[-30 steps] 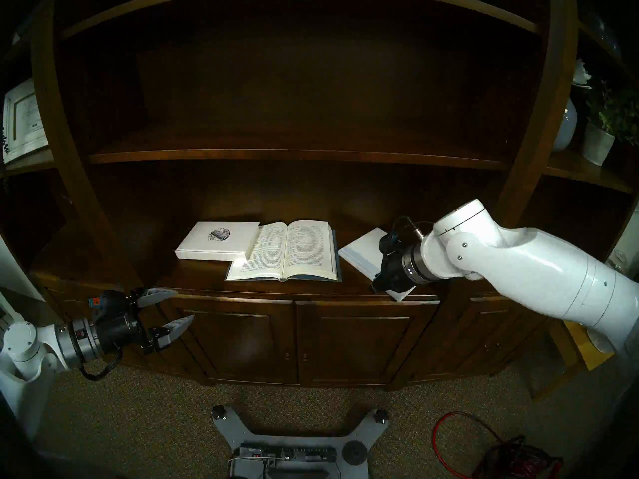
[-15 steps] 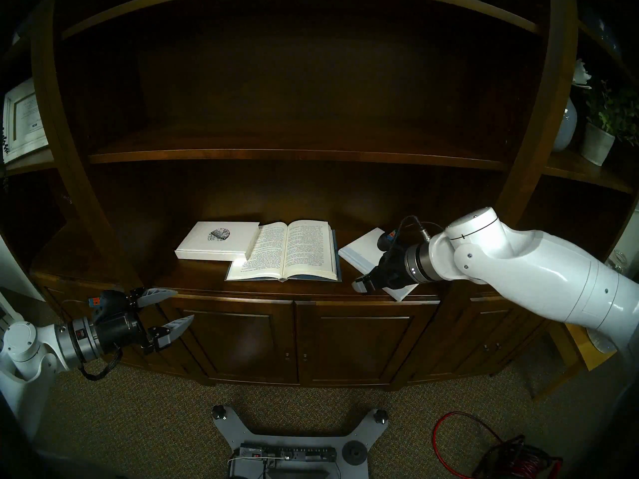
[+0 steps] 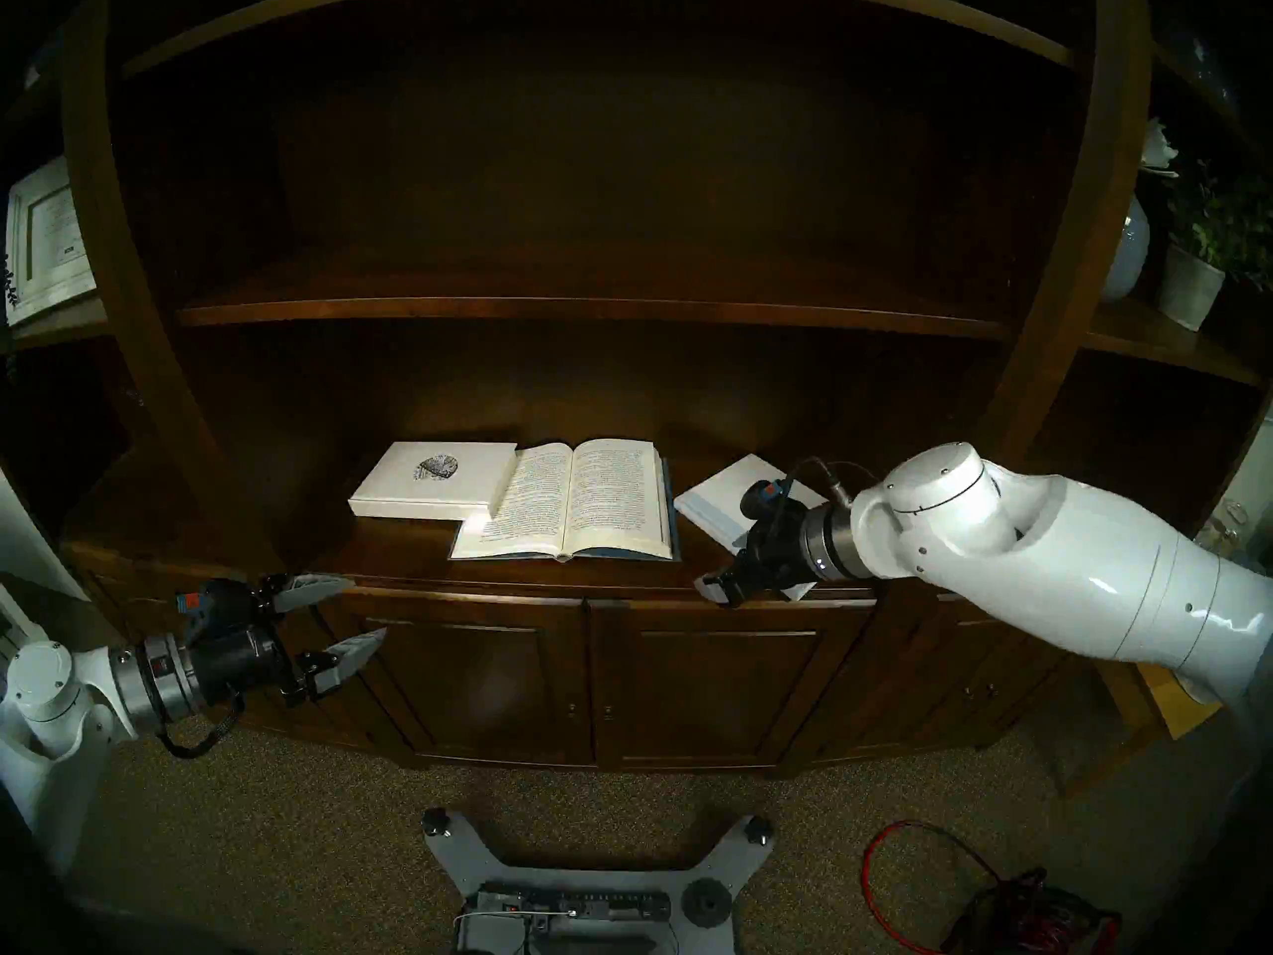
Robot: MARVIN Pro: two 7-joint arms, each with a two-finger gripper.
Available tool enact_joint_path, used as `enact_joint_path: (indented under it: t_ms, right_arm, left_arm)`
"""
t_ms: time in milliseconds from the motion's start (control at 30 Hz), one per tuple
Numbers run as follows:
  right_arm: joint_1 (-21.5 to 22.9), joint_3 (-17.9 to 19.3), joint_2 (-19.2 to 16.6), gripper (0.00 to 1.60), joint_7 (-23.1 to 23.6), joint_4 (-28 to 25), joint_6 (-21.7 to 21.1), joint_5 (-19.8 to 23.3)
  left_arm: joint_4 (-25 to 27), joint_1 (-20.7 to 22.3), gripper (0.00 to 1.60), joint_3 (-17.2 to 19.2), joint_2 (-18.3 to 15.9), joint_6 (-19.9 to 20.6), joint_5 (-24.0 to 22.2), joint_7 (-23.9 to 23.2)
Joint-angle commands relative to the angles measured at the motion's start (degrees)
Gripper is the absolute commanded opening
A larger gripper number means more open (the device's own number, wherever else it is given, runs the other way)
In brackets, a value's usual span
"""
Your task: Close the books and align them horizontally on the shelf
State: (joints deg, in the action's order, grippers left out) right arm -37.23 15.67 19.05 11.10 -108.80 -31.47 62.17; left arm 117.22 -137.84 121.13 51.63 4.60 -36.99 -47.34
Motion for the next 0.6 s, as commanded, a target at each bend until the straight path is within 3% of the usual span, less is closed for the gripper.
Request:
enact_joint_path:
  t_ms: [0,267,333,567]
  right_arm:
    - [1.2,0.6,1.2,1.60,1.9,-0.1,2.7,-2.5]
    - [1.5,0.0,4.6,1.60,1.8,2.4,3.4,-4.8]
    - [1.4,-0.3,6.4,1.60,-0.4,3.2,3.3,-6.3]
    - [2.6,0.1,11.1,1.60,0.1,7.4,2.7,-6.2]
  left_arm:
    - [1.0,0.4,1.60,0.6,0.1,-0.3,-0.4,-0.1]
    - [1.0,0.4,1.60,0.6,0.1,-0.3,-0.4,-0.1]
    - [0.9,0.4,1.60,0.6,0.1,-0.3,-0.4,-0.1]
    - [0.9,0.4,1.60,0.6,0.0,-0.3,-0.4,-0.1]
